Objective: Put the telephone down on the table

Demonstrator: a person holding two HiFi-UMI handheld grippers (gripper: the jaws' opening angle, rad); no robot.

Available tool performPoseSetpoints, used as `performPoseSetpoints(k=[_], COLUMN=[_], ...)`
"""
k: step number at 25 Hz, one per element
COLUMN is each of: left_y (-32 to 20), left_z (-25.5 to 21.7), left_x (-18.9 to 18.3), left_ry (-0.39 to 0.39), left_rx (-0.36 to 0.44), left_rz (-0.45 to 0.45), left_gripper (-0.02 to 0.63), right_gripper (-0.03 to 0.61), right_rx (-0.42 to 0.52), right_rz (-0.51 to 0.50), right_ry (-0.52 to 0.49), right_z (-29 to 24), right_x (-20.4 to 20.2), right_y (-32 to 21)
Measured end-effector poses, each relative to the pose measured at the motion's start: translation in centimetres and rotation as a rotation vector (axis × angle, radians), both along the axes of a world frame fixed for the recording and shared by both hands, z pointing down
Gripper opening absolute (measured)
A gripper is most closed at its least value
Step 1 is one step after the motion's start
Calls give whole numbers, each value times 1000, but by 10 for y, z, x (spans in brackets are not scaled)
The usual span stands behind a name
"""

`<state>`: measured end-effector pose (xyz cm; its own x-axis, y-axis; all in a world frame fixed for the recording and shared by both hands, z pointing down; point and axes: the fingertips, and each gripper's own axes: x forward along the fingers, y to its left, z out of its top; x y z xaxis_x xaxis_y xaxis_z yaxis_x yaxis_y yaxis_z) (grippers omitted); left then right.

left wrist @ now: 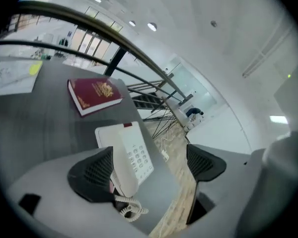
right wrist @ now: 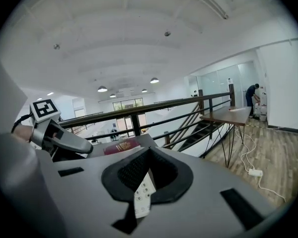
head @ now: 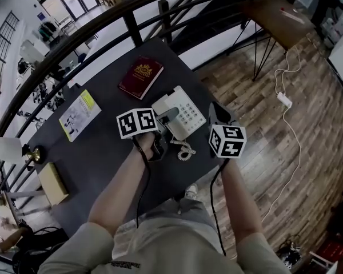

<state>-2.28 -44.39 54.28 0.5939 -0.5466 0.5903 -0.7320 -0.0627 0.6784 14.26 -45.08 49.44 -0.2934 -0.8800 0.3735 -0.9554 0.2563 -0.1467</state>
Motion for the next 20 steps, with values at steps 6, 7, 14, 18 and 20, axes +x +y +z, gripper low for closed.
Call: performPoseSetpoints(k=[6,7,14,18,20], left_y=[8,11,37,59,70], left_z=[-106,-124,-217,-247,-258], left_x=[-8,-11,-26,-32,-40], left_ry=[-203,-223,-309,-309,-336], left_rx=[336,393,691,762,819], left_rz=[72,68,-5,-17,-51], left_gripper=[472,469,439,364,278], right_gripper=[2,2,2,2,2], right_rx=[113,139,287,358,378], right_rz=[-16,-20,-66,-107,-126], right_ry=[37,50,82,59,65], right_z=[-65,-78,-160,-199,-210], right_x=[-1,-2,-21,-38,-47], right_y=[13,16,43,67,79])
